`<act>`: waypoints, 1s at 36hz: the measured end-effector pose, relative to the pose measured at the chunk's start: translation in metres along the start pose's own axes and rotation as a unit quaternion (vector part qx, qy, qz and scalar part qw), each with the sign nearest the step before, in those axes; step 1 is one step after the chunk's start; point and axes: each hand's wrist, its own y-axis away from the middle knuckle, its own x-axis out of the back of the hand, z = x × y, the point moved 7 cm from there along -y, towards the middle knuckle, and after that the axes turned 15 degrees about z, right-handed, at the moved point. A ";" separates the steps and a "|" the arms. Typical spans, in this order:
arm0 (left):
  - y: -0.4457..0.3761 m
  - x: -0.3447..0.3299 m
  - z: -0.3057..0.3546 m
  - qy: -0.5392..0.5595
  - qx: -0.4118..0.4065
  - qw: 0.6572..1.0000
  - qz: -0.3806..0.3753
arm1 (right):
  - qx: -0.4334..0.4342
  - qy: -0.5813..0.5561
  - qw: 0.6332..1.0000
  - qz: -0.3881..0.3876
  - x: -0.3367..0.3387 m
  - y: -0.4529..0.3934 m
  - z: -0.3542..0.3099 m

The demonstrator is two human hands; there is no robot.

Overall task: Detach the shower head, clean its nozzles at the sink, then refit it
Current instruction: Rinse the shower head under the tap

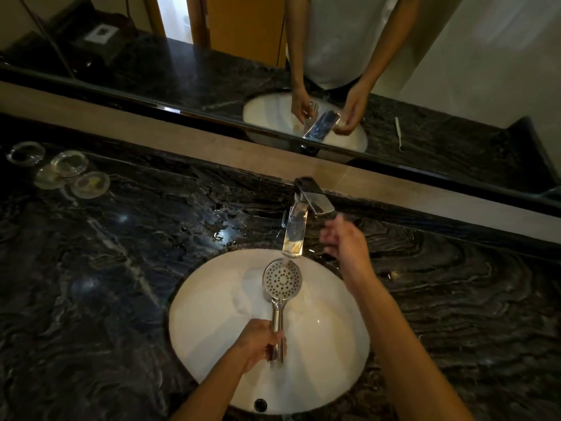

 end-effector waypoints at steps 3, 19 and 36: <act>0.003 -0.005 0.006 0.017 -0.006 1.000 -0.006 | 0.057 0.044 0.997 0.009 0.001 -0.004 -0.037; 0.037 0.005 0.026 0.028 -0.063 0.998 -0.006 | 0.045 0.171 0.983 -0.040 -0.003 0.006 0.008; 0.071 0.035 0.009 -0.028 -0.065 0.997 -0.014 | -0.204 0.055 0.969 -0.126 -0.043 0.153 0.140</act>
